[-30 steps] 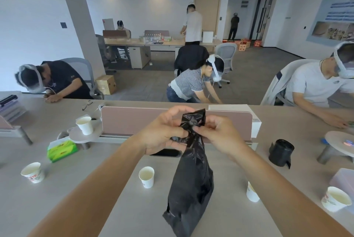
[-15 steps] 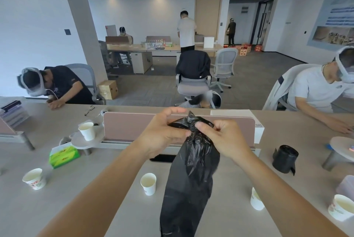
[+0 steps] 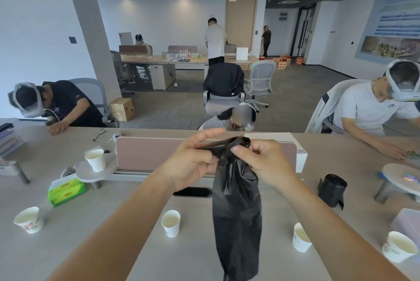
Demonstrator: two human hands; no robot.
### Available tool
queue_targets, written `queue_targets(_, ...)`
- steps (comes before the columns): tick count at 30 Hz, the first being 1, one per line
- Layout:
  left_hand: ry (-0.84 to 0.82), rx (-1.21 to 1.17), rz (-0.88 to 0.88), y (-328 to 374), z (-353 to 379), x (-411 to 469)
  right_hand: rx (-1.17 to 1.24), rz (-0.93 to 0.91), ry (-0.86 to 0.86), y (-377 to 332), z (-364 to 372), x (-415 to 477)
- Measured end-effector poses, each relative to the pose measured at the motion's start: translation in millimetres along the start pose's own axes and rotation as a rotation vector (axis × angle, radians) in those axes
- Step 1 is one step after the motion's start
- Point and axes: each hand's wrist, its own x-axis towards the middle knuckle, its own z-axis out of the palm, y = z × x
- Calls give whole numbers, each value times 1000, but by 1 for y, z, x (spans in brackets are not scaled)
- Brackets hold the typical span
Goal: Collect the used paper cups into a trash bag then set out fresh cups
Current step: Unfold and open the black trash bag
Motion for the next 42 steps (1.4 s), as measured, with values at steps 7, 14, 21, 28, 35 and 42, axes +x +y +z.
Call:
queue_targets(7,-3,-4,-35,-5,9,4,-12,-30,-39,-3,0,-1)
queue_targets(14,3,-45,-42,-16,20,6,77,139,-180,-4,7,0)
queue_targets(21,54,250,-51,-7,5,1,113,223,-188,1,-7,1)
queue_targets(28,123,397,-34,2,-5,1,5,59,-48,1,1,9)
queue_targets(35,160,440,-48,11,-23,-2,36,63,177,4,-12,19)
queue_targets(42,206,60,40,20,-48,1,538,305,356,13,-28,34)
